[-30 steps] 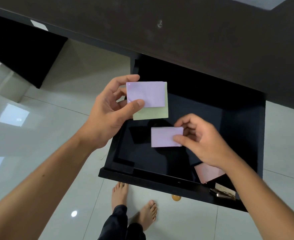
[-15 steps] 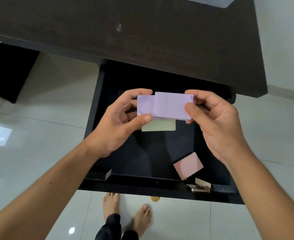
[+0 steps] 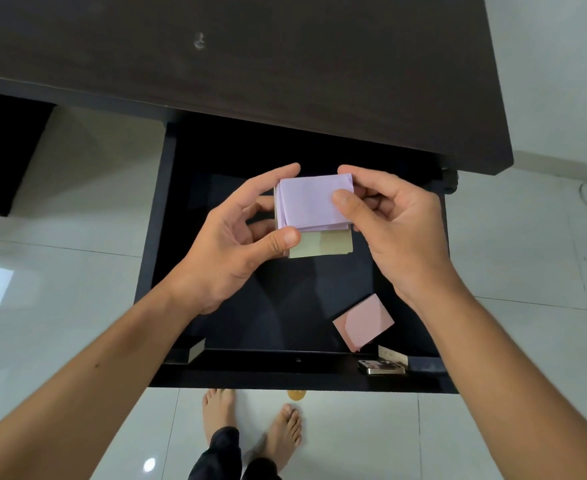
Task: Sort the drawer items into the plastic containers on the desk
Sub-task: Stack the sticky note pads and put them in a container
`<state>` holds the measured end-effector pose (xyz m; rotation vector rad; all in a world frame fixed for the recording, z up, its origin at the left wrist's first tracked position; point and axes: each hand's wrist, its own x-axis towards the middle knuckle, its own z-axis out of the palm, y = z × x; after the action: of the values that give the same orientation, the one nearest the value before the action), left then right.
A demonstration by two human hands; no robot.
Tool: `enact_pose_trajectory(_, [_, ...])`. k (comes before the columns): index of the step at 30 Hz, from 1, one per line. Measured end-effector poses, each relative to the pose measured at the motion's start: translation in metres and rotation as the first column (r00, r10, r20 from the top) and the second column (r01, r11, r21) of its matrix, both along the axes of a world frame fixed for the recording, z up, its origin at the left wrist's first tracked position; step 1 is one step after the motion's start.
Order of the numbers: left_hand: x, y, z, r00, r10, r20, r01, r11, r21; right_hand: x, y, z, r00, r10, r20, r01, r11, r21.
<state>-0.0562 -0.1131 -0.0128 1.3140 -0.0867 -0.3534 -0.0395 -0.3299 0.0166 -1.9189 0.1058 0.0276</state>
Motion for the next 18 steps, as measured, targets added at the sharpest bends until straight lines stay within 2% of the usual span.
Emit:
enact_pose_trajectory(10, [-0.001, -0.005, -0.01, 0.999, 0.031, 0.01, -0.031, 0.999, -0.043, -0.008, 0.006, -0.01, 1.0, -0.008, 0.008, 0.008, 0.999, -0.038])
enact_pose_trajectory(18, [-0.003, -0.006, -0.016, 0.999, 0.046, 0.01, -0.046, 0.998, -0.042, -0.016, -0.002, -0.011, 0.999, 0.02, 0.036, -0.023, 0.997, 0.08])
